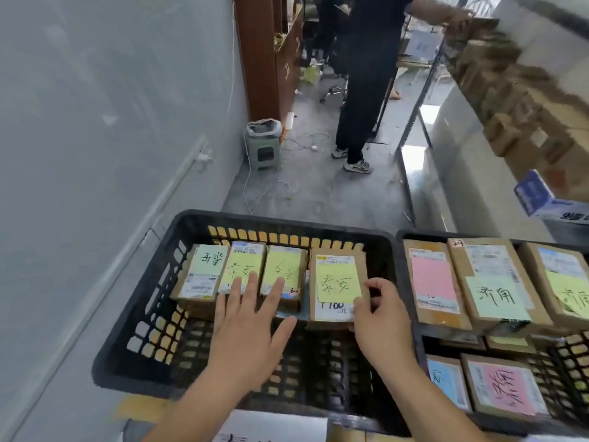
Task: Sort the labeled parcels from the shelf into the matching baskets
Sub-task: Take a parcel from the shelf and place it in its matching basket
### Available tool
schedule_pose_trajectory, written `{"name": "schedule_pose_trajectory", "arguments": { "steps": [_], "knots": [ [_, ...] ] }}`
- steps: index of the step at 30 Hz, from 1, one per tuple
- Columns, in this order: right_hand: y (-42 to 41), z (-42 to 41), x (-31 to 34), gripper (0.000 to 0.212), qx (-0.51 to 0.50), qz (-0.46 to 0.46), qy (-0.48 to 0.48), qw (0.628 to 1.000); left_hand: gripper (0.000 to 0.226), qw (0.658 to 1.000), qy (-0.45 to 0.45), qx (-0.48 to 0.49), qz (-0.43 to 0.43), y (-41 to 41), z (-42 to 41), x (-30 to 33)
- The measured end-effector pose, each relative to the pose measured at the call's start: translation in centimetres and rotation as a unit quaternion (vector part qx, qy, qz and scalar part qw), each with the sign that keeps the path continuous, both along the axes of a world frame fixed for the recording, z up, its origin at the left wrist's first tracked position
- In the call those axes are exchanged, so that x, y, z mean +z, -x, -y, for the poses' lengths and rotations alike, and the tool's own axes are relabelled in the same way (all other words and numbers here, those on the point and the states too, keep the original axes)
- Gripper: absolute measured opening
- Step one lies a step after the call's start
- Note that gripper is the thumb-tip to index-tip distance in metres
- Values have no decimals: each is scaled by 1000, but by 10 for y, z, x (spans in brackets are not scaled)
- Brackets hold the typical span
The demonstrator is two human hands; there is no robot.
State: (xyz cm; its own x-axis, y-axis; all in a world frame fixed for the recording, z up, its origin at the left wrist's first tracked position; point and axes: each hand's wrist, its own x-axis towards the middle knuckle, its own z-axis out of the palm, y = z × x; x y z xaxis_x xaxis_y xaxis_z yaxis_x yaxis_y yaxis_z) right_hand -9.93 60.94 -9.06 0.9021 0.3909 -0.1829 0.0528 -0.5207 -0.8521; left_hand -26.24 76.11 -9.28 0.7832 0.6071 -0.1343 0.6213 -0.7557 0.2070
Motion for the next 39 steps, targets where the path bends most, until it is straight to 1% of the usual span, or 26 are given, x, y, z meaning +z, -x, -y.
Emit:
{"name": "schedule_pose_trajectory", "arguments": {
  "steps": [3, 6, 8, 12, 17, 20, 24, 27, 29, 34, 39],
  "knots": [
    [-7, -27, -18, 38, -16, -10, 50, 999, 69, 999, -3, -43, -32, -17, -34, -22],
    [-11, -44, -34, 38, -21, -10, 83, 996, 73, 995, -18, -89, -48, -36, -59, -43],
    [-11, -50, -42, 38, -33, -23, 100, 994, 74, 990, -13, -115, -80, -45, -67, -52],
    [-14, -54, -53, 37, -57, -34, 97, 993, 70, 987, 7, -121, -107, -54, -76, -60],
    [-14, -64, -58, 32, -68, -32, 85, 993, 71, 987, 5, -124, -104, -53, -83, -65],
    [-10, -59, -51, 36, -30, -28, 99, 994, 74, 989, 7, -121, -88, -54, -84, -61],
    [4, -41, -27, 46, 59, 51, 139, 987, 74, 991, -2, -121, -62, -50, -77, -48],
    [19, -13, 5, 53, 101, 98, 158, 977, 73, 990, -11, -139, -13, -43, -57, -30],
    [30, 14, 29, 57, 97, 119, 170, 973, 74, 988, -17, -156, 7, -40, -35, -13],
    [58, 112, 73, 62, 45, 193, 210, 957, 69, 973, -36, -222, 61, -39, 56, 41],
    [112, 254, 89, 70, -39, 184, 284, 940, 70, 941, -50, -325, 81, -33, 190, 75]
  ]
}}
